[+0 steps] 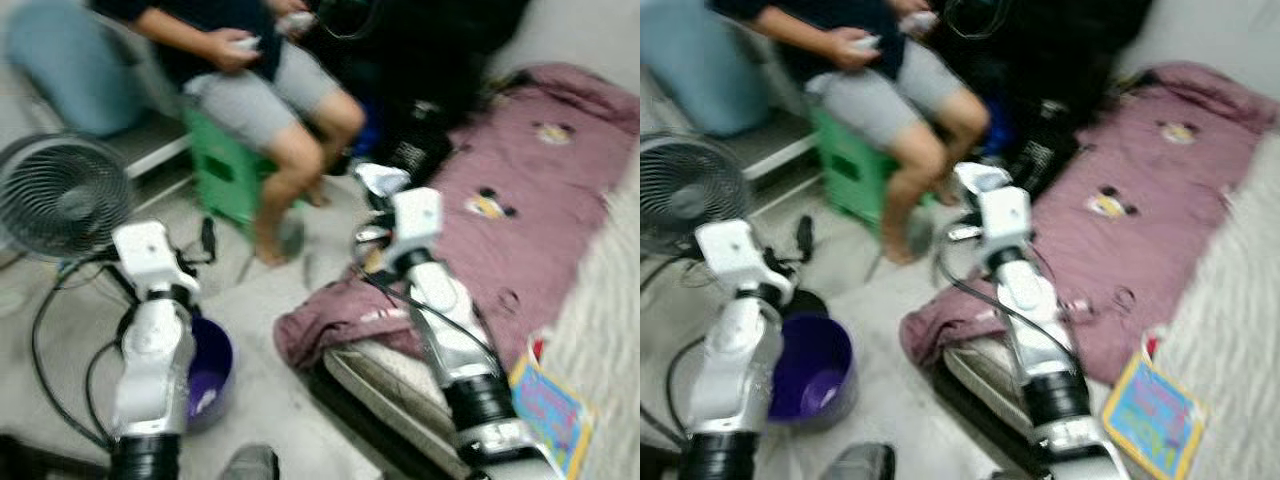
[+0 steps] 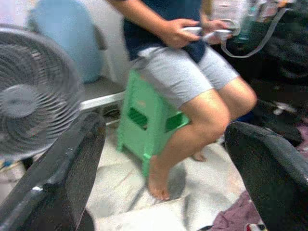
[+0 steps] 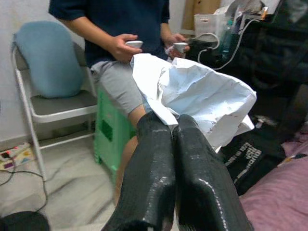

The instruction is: Clean up the room

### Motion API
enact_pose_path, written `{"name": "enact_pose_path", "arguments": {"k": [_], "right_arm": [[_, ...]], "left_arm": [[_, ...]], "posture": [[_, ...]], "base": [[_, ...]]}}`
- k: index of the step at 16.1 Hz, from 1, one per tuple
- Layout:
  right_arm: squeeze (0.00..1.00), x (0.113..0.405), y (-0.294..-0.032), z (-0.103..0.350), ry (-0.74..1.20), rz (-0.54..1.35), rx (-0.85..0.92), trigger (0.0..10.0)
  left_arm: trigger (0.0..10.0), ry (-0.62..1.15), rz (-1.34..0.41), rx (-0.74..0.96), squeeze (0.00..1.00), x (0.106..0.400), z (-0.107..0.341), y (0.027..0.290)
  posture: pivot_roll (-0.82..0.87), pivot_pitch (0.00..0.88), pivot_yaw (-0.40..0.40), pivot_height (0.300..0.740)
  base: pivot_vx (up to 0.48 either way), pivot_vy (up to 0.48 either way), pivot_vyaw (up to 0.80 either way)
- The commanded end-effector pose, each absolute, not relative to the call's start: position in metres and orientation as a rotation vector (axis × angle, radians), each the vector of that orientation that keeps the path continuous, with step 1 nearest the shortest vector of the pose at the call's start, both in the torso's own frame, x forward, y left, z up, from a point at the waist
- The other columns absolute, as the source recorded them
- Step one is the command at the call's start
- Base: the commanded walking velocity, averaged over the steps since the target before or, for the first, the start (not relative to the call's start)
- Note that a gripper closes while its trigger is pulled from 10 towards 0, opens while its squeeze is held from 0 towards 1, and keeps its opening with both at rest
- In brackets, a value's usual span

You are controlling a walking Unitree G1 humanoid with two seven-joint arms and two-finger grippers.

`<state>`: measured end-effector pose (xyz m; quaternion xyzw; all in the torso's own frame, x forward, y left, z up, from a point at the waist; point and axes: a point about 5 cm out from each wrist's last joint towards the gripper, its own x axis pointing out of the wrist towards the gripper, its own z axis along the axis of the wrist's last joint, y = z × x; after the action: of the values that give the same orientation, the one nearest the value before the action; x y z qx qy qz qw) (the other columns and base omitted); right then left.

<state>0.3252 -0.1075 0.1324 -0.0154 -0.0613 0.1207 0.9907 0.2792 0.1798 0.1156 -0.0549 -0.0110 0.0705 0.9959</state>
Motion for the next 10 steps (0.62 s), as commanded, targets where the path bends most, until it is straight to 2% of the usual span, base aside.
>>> {"name": "enact_pose_path", "arguments": {"k": [1,3,7,10], "right_arm": [[0.0,0.326,-0.101,0.133,-0.122,0.257,-0.005,10.0],[0.0,0.325,-0.096,0.131,-0.121,0.277,-0.002,10.0],[0.0,0.332,-0.082,0.134,-0.113,0.35,0.004,10.0],[0.0,0.333,-0.077,0.136,-0.119,0.372,0.0,10.0]], "left_arm": [[10.0,-0.018,0.19,-0.078,0.0,0.275,0.115,0.191],[10.0,-0.009,0.209,-0.073,0.0,0.268,0.112,0.193],[10.0,0.002,0.295,-0.09,0.0,0.253,0.105,0.202],[10.0,0.001,0.304,-0.096,0.0,0.249,0.103,0.206]], "posture": [[-0.01,0.0,-0.018,0.74],[0.01,0.0,-0.032,0.74],[0.06,0.0,-0.1,0.74],[0.07,0.0,-0.109,0.74]], "base": [[0.0,0.0,0.79],[0.0,0.0,0.73],[0.0,0.0,0.0],[0.0,0.0,0.0]]}}
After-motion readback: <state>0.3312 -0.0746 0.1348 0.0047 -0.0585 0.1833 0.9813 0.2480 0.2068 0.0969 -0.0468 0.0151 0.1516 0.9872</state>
